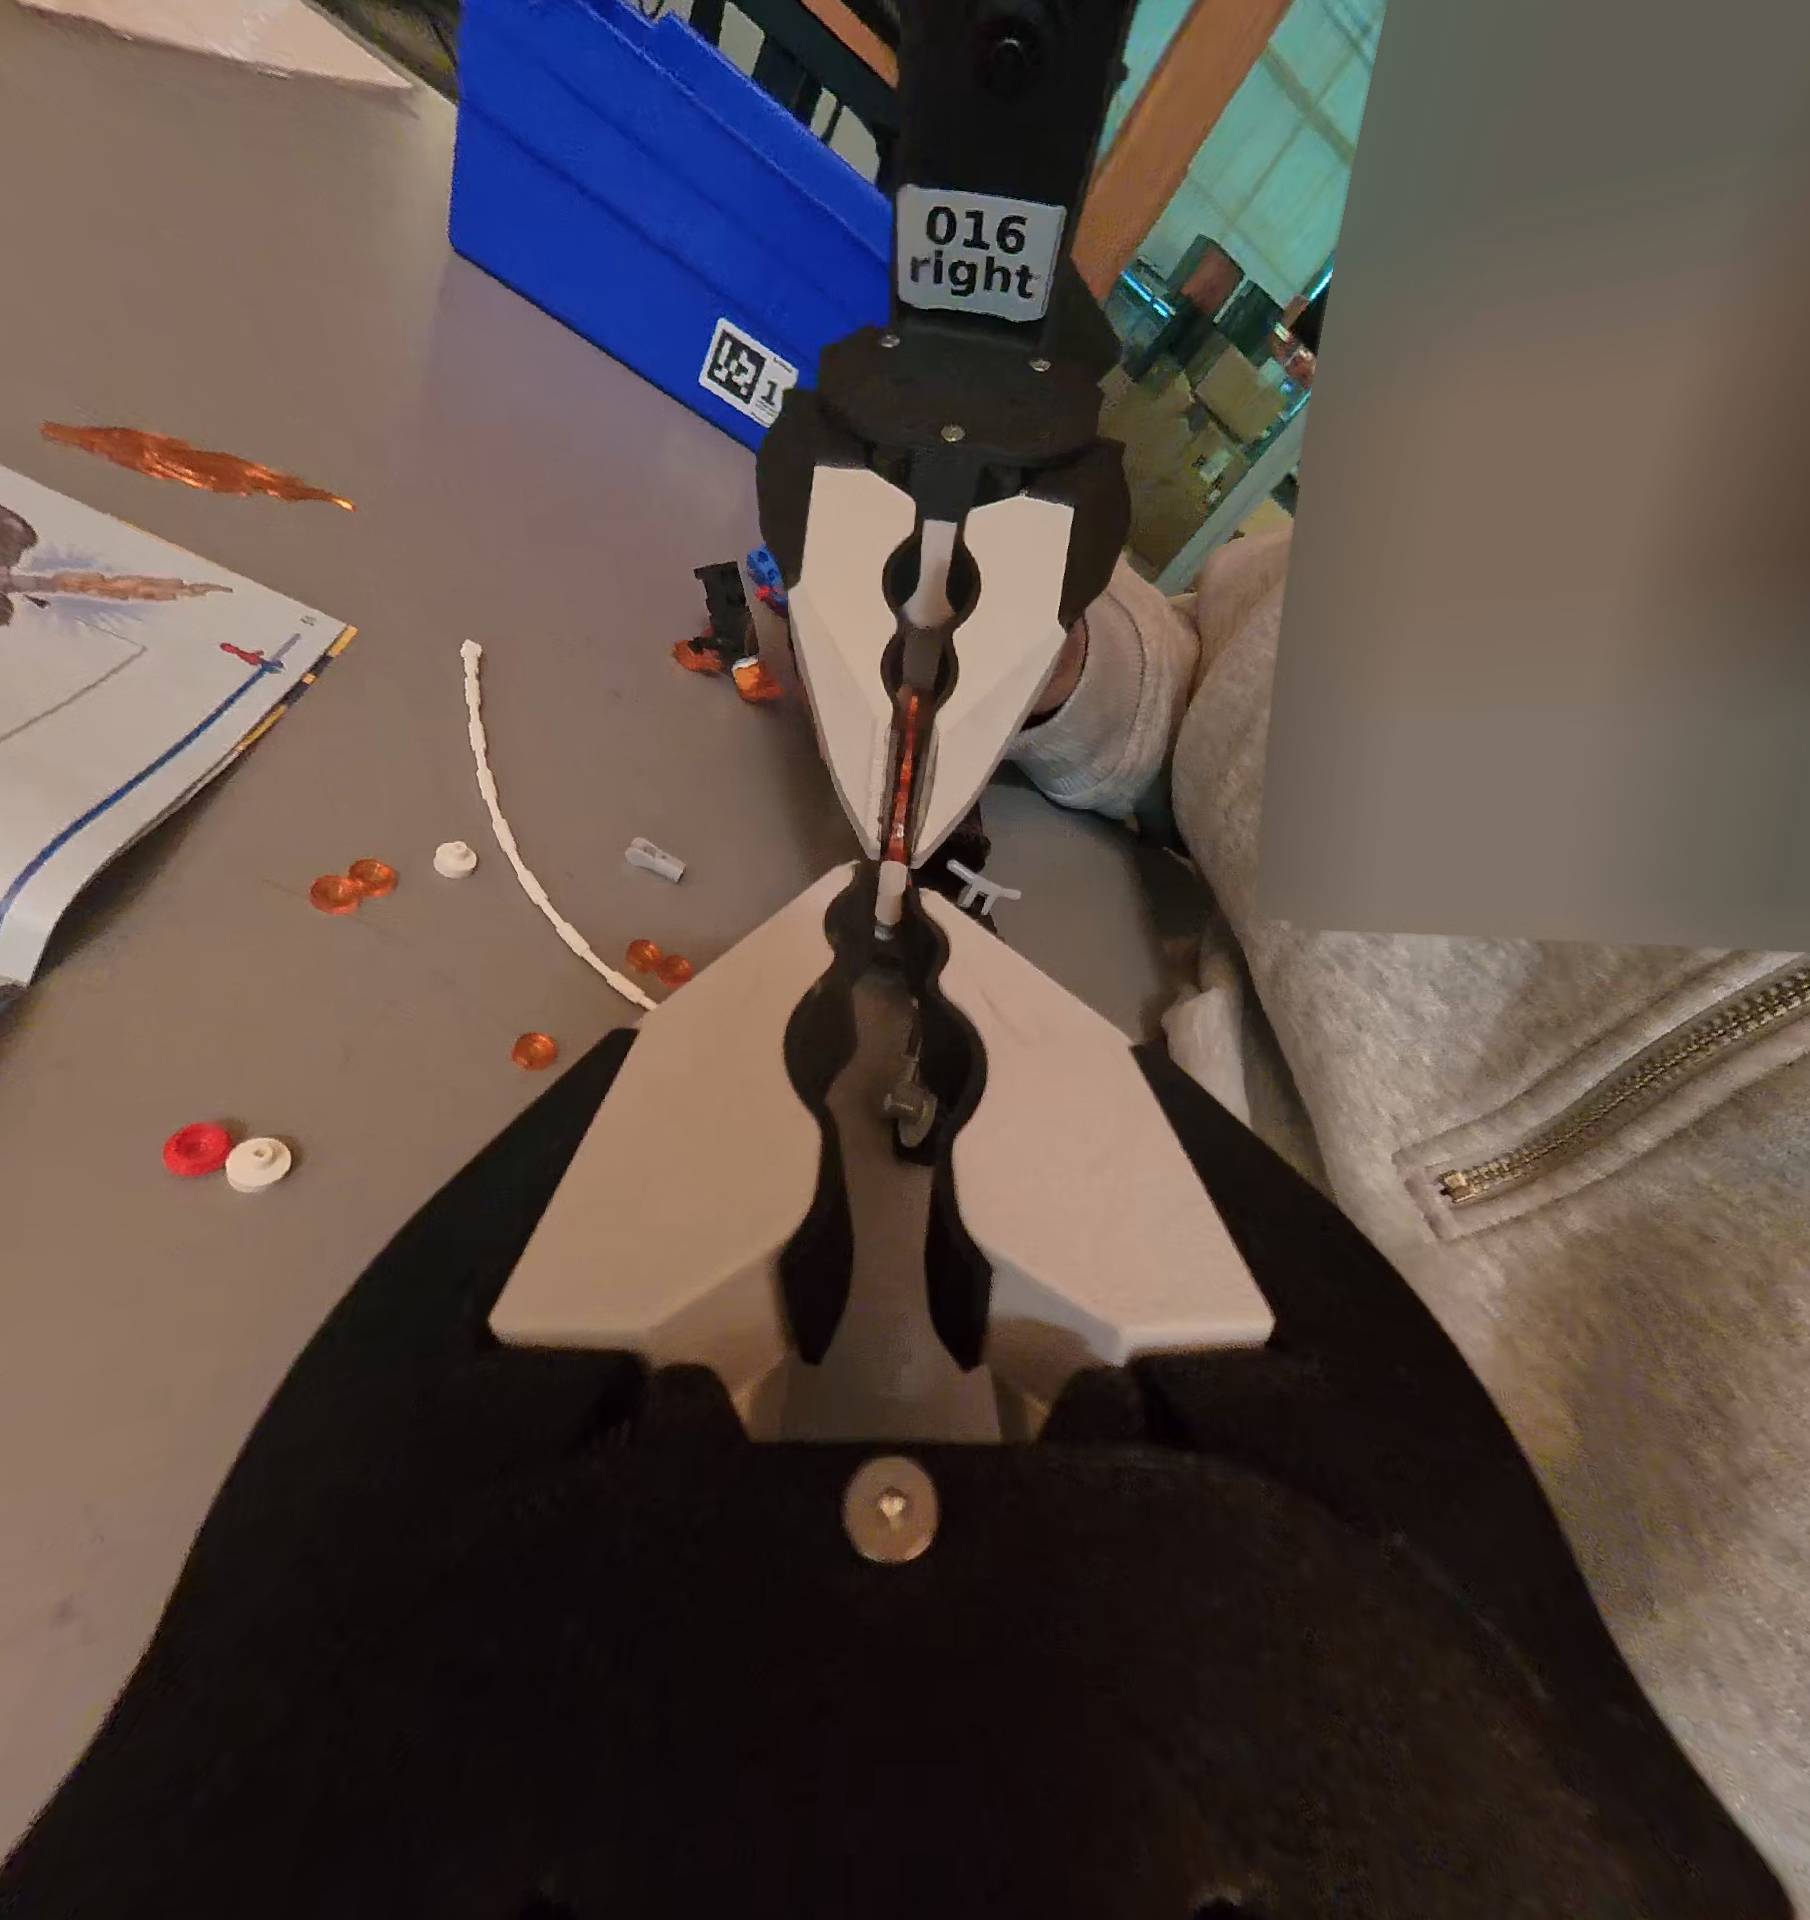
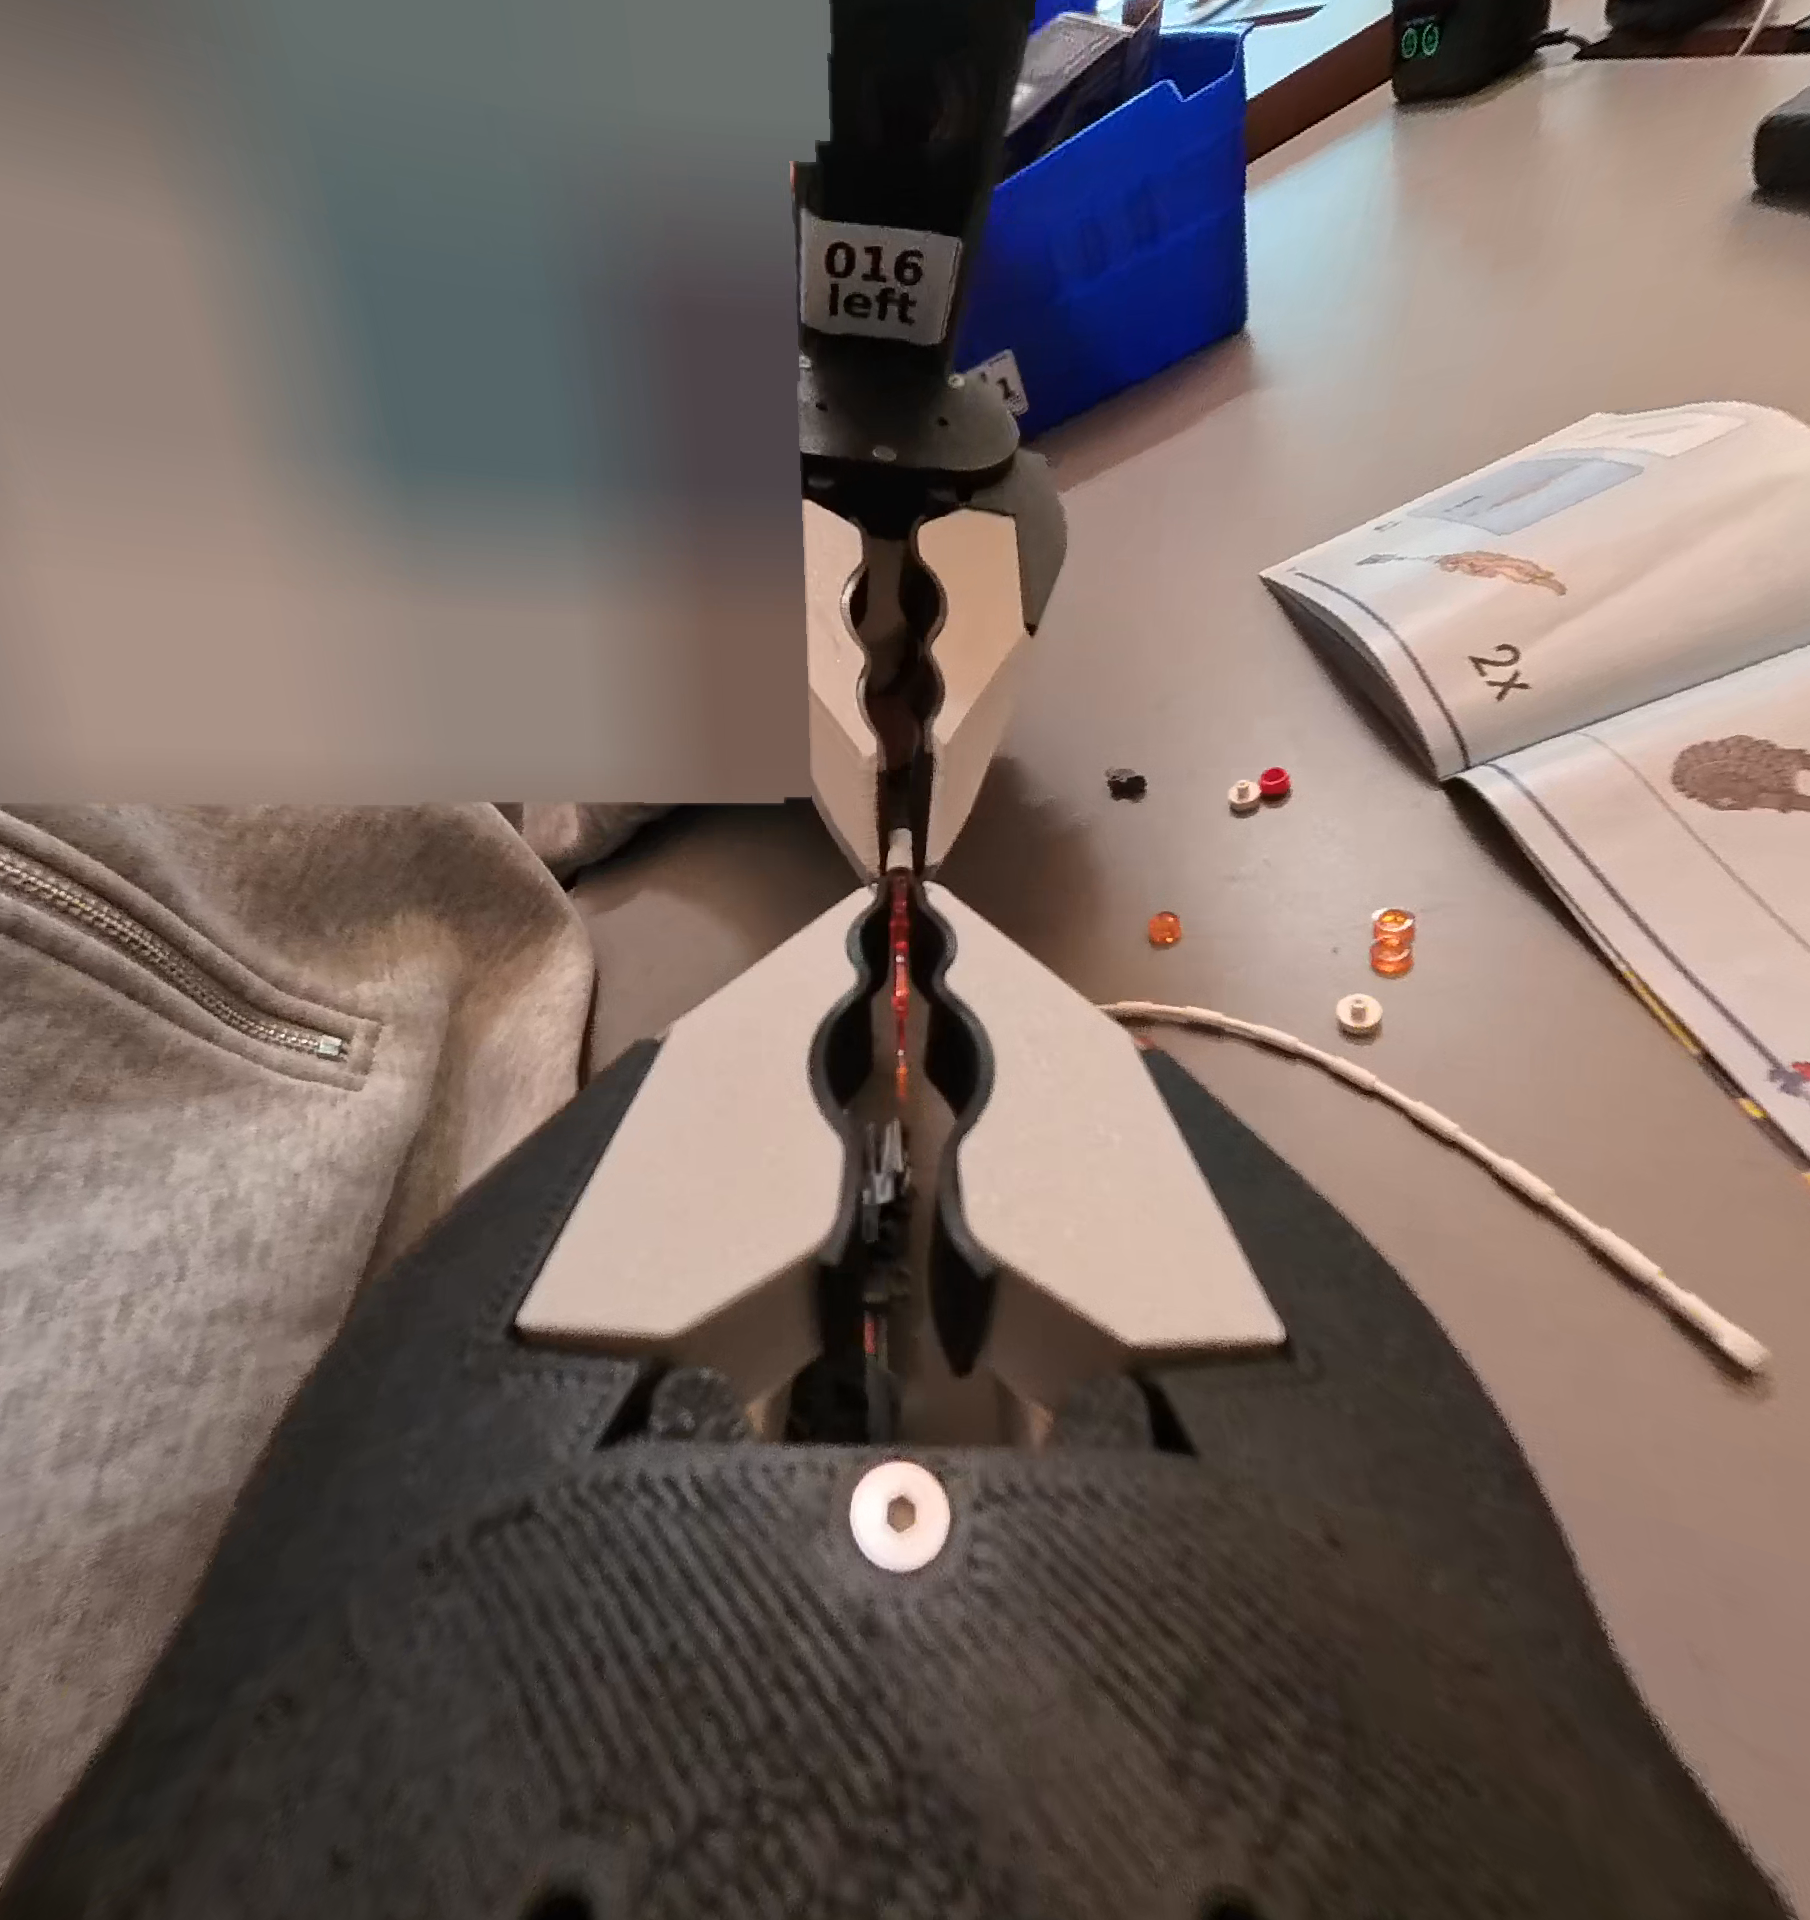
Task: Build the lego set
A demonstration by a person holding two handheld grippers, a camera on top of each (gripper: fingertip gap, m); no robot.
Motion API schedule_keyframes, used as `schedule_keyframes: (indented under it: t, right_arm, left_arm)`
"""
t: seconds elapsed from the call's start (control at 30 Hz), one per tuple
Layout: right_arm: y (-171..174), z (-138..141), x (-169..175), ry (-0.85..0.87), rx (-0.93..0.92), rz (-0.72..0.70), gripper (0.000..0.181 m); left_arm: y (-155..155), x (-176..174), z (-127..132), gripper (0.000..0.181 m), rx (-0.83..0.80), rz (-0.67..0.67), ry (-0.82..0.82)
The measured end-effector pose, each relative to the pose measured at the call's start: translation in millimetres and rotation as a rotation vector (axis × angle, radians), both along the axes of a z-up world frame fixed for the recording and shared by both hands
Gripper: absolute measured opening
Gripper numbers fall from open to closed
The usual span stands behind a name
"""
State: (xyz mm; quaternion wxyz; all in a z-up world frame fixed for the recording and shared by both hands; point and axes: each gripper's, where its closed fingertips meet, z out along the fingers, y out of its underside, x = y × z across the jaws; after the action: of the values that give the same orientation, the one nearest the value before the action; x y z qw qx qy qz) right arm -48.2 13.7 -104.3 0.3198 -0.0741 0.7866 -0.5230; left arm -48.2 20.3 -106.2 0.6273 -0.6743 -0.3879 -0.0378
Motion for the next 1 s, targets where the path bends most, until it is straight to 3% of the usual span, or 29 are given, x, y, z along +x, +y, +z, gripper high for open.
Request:
schedule_keyframes:
  t: [1.0]
  right_arm:
    - [-0.8, 2.3, -5.1, -0.280, 0.075, 0.004, 0.001]
  left_arm:
    - [-1.7, -2.6, 2.4, 0.001, 0.000, 0.024, 0.018]
